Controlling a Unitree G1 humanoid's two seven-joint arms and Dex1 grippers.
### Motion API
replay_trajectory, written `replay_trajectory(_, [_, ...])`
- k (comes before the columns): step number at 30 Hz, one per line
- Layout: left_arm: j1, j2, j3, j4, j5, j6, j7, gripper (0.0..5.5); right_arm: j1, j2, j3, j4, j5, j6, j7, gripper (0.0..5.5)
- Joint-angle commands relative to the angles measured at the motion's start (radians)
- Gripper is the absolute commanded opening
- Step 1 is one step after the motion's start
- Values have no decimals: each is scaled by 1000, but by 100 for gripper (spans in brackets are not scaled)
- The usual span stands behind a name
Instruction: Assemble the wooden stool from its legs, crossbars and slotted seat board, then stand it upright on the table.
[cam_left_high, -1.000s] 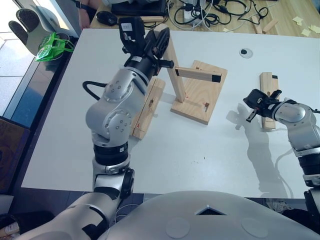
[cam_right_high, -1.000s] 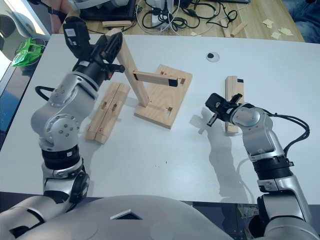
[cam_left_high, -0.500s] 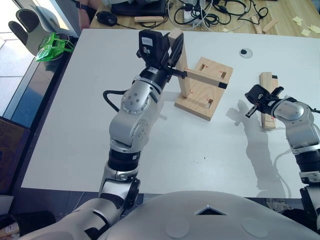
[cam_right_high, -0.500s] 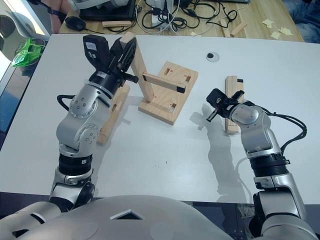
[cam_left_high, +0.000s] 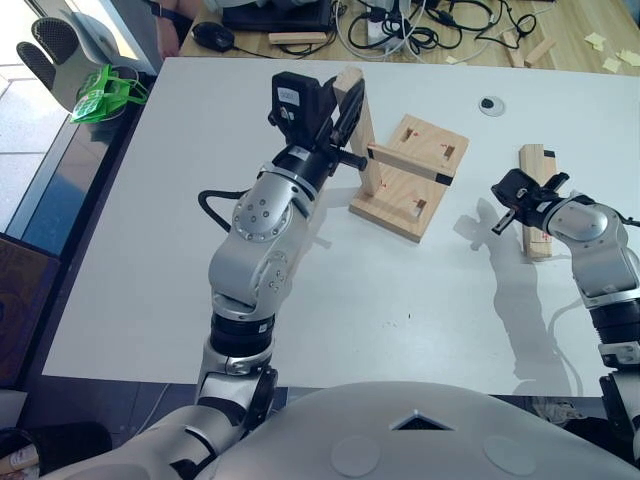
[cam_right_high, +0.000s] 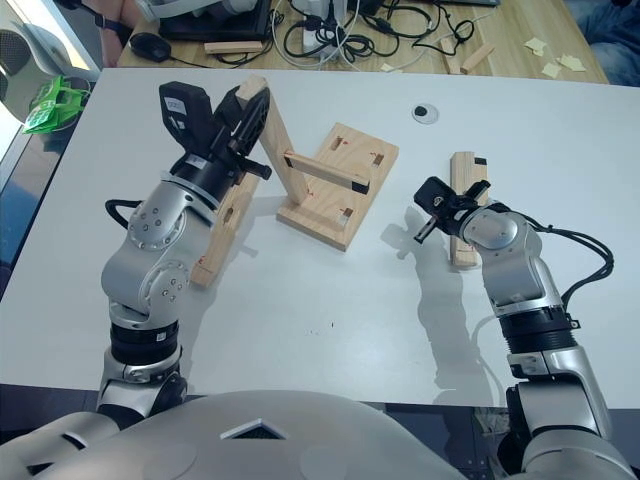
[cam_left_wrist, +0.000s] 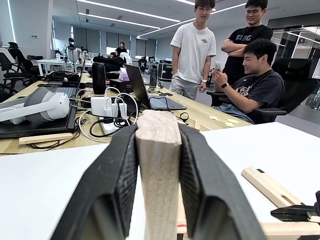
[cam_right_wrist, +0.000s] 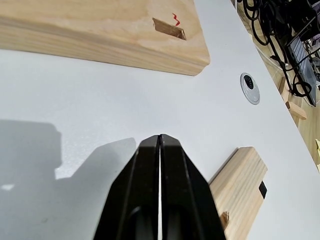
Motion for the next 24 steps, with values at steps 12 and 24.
replay_trajectory(12, [18,9,5,-30,84,-121,-51,274,-16,17,-9,11,-3,-13,-7,0])
replay_trajectory(24, [-128,426,313,227,89,373,-141,336,38,33,-47,-19,-6,-5,-51,0])
